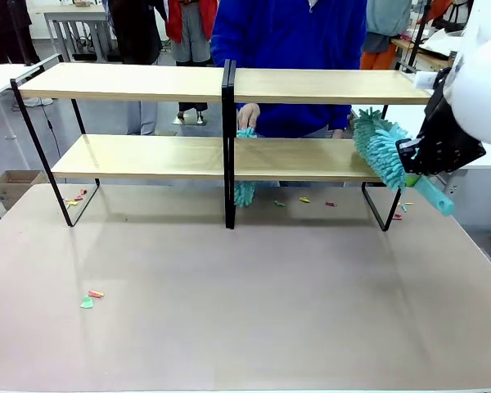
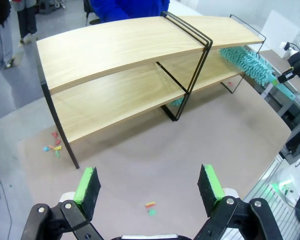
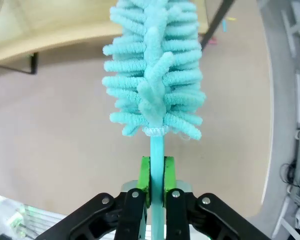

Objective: Clean the shelves.
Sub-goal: Clean another randomly selected level of the Shelf with the Duster.

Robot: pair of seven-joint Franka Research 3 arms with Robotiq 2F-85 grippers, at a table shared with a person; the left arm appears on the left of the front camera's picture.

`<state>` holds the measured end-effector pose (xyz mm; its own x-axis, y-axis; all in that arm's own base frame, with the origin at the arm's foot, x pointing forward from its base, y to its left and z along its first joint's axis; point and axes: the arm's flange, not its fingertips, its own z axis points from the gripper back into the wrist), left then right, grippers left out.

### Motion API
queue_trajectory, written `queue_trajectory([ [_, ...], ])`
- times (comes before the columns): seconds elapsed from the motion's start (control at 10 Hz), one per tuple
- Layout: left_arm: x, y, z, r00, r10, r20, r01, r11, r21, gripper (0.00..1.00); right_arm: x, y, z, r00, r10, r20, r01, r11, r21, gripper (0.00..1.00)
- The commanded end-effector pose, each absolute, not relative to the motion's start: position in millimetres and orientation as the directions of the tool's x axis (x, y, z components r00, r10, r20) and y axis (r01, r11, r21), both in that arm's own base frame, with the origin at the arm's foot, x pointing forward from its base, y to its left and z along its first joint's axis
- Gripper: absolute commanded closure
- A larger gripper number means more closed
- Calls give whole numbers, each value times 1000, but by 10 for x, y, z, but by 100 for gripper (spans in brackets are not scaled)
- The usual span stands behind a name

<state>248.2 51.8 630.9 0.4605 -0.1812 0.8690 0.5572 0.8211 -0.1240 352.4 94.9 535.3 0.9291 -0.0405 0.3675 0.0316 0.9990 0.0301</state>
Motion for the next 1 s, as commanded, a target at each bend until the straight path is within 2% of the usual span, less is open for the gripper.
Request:
queue_trajectory([
  [0.0, 2490, 518, 6308, 462, -179, 869, 558, 820, -128, 0, 3335, 904, 5421, 937, 33, 347, -106, 975, 196, 88],
  [0.3, 2490, 518, 6308, 462, -179, 869, 558, 820, -128, 0, 2970, 645, 5576, 950, 55, 308, -158, 934, 319, 88],
  [0.5, 2490, 518, 6308, 462, -179, 869, 558, 820, -128, 0, 2622, 311, 5773, 962, 145, 230, -239, 856, 459, 88],
  [0.7, 2490, 518, 6308, 462, -179, 869, 558, 820, -128, 0, 2185, -144, 6003, 895, 431, 112, -406, 687, 602, 88],
  [0.8, 2490, 518, 6308, 462, -179, 869, 558, 820, -128, 0, 1949, -360, 6140, 838, 530, 131, -472, 585, 659, 88],
  [0.9, 2490, 518, 6308, 462, -179, 869, 558, 820, -128, 0, 1776, -489, 6271, 778, 586, 226, -562, 491, 665, 88],
])
